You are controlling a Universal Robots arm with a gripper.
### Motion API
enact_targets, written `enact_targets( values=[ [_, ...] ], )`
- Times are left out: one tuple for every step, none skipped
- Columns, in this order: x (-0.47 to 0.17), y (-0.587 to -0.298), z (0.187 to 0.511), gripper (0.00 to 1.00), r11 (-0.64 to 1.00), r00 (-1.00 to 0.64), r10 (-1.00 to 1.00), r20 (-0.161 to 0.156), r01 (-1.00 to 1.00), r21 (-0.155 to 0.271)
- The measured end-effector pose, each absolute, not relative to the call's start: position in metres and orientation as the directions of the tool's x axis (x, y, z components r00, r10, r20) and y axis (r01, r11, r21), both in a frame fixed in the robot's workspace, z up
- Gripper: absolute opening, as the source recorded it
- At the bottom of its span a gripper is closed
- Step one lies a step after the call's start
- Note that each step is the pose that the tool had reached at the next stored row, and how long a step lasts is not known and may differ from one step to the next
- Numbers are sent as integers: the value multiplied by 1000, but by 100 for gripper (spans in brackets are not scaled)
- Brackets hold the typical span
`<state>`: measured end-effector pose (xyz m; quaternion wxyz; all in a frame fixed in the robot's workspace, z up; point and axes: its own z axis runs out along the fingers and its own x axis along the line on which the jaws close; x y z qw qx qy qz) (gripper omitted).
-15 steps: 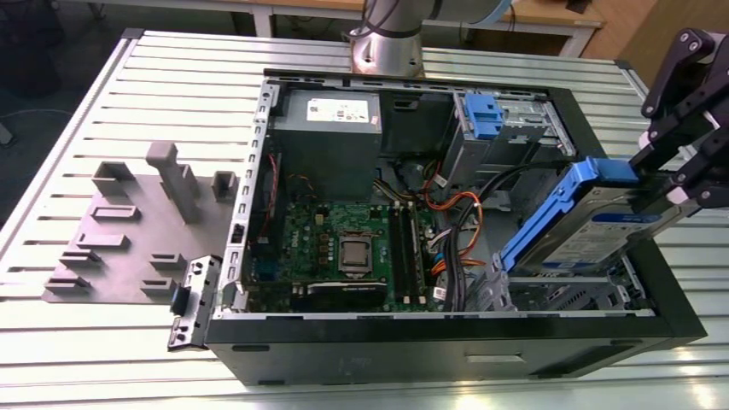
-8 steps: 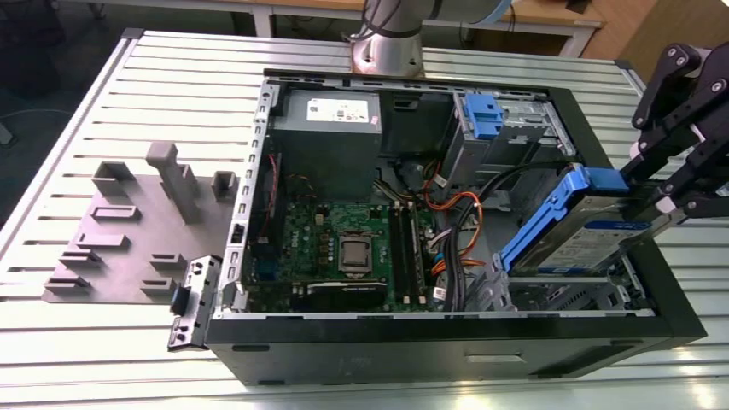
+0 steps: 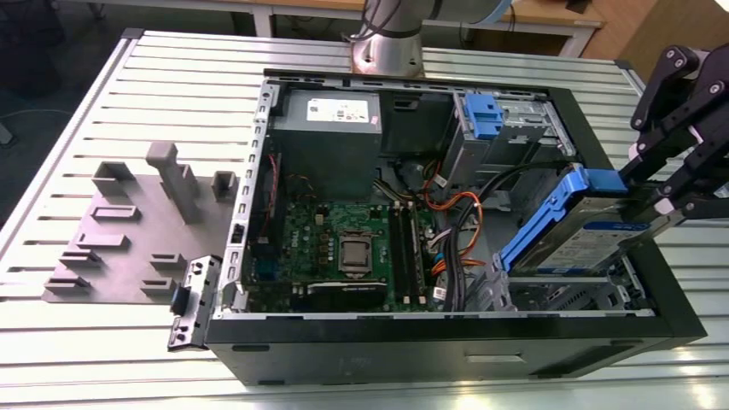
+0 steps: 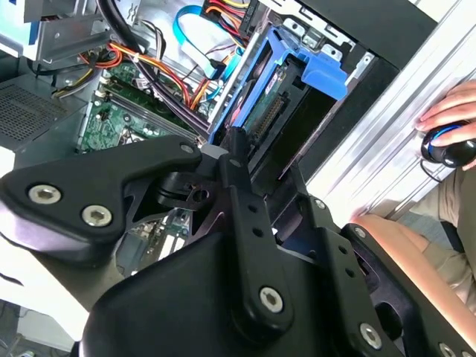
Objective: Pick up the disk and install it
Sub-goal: 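Insert the disk into the insertion slot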
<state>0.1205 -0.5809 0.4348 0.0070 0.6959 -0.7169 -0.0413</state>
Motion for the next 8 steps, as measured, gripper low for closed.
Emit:
enact_targets(
  values=[
    [120,-581,434,35,28,-31,-998,-47,-997,69],
    [120,-581,433,35,28,-31,-998,-47,-997,69],
    [120,-581,432,35,28,-31,-998,-47,-997,69],
    [120,-581,430,35,28,-31,-998,-47,-997,69],
    [120,-581,428,35,28,-31,-998,-47,-997,69],
    [120,-581,426,35,28,-31,-998,-47,-997,69],
    [120,-581,424,35,28,-31,-998,-47,-997,69],
    [120,-581,423,35,28,-31,-998,-47,-997,69]
  ],
)
